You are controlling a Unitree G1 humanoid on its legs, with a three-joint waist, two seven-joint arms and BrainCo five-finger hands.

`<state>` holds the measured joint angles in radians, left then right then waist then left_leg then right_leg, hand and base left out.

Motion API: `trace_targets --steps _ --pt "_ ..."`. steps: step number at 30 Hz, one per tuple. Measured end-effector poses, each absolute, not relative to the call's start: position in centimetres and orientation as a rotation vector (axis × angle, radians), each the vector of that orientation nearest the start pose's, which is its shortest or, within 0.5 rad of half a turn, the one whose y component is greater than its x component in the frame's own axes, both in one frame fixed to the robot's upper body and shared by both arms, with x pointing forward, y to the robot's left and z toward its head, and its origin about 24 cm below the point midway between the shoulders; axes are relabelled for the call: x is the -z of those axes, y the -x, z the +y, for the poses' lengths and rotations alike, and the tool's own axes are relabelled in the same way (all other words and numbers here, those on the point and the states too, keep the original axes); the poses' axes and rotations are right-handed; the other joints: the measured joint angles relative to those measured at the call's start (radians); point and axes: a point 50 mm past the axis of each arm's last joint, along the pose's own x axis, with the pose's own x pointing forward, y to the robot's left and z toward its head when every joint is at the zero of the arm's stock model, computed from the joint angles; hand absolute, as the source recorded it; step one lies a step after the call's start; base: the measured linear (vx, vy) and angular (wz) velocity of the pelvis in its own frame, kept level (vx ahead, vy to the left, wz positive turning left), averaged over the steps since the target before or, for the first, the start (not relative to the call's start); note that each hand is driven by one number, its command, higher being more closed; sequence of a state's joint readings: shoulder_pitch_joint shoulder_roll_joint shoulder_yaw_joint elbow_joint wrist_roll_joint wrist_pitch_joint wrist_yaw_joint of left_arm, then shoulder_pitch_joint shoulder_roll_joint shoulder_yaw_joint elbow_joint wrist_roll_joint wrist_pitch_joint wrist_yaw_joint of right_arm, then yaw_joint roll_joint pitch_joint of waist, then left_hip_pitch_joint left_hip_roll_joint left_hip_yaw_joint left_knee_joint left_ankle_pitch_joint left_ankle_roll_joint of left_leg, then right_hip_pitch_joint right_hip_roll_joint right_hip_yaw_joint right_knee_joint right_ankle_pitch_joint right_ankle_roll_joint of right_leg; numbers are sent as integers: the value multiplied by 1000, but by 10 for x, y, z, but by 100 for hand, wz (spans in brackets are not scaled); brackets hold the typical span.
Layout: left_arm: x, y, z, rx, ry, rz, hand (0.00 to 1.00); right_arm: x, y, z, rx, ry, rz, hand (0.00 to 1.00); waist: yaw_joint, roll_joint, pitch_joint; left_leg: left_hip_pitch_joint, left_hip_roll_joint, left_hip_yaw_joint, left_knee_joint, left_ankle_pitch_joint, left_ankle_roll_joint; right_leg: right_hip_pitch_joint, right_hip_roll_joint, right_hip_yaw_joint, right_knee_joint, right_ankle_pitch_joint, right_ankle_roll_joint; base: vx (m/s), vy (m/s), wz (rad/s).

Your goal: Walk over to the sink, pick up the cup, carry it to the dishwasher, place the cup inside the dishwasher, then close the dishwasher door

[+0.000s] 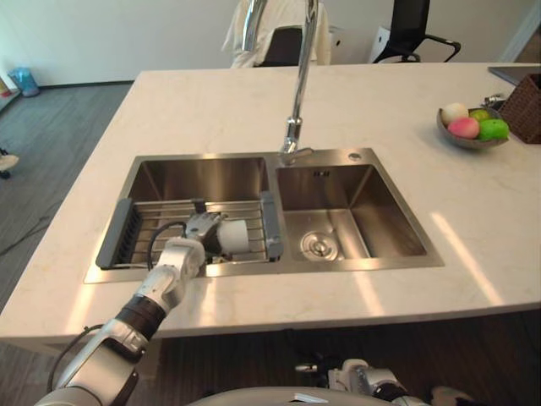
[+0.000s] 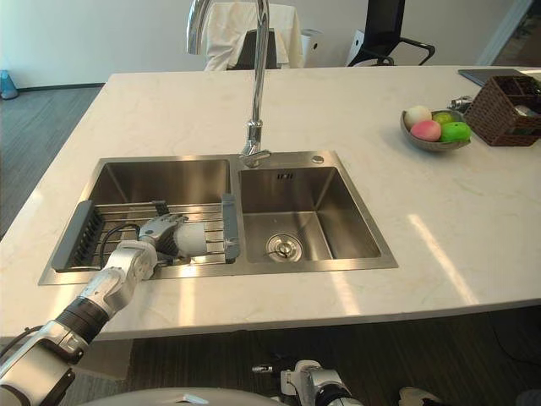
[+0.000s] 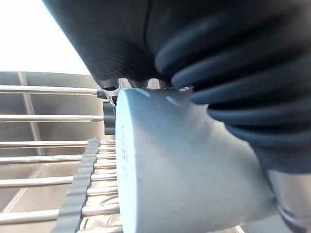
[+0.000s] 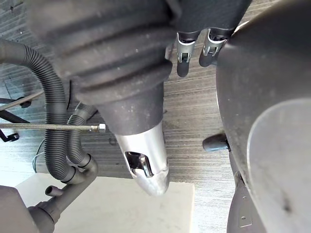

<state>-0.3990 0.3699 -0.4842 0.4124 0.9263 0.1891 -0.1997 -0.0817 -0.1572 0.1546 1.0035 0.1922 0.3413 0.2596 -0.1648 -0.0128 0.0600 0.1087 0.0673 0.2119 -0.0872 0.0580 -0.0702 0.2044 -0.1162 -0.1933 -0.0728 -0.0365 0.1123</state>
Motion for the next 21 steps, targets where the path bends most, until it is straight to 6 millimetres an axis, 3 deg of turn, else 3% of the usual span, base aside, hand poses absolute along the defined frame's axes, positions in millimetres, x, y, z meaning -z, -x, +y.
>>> trace_targets --steps 11,12,21 --pt "-8 -310 143 495 -1367 343 0 152 -134 -175 -207 -137 1299 0 -4 4 -25 14 1 15 0 -7 -4 3 -1 18 3 -1 2 -13 -5 -4" --pt "-6 -311 143 507 -1349 363 100 152 -134 -175 -207 -143 1301 0 -4 5 -26 15 1 16 0 -8 -4 3 -1 19 3 -1 2 0 0 0" --pt "1 -311 144 595 -1225 446 100 151 -133 -178 -241 -124 1314 0 -7 14 -38 21 2 29 0 -11 -5 2 0 31 3 -1 2 -8 -8 -3"
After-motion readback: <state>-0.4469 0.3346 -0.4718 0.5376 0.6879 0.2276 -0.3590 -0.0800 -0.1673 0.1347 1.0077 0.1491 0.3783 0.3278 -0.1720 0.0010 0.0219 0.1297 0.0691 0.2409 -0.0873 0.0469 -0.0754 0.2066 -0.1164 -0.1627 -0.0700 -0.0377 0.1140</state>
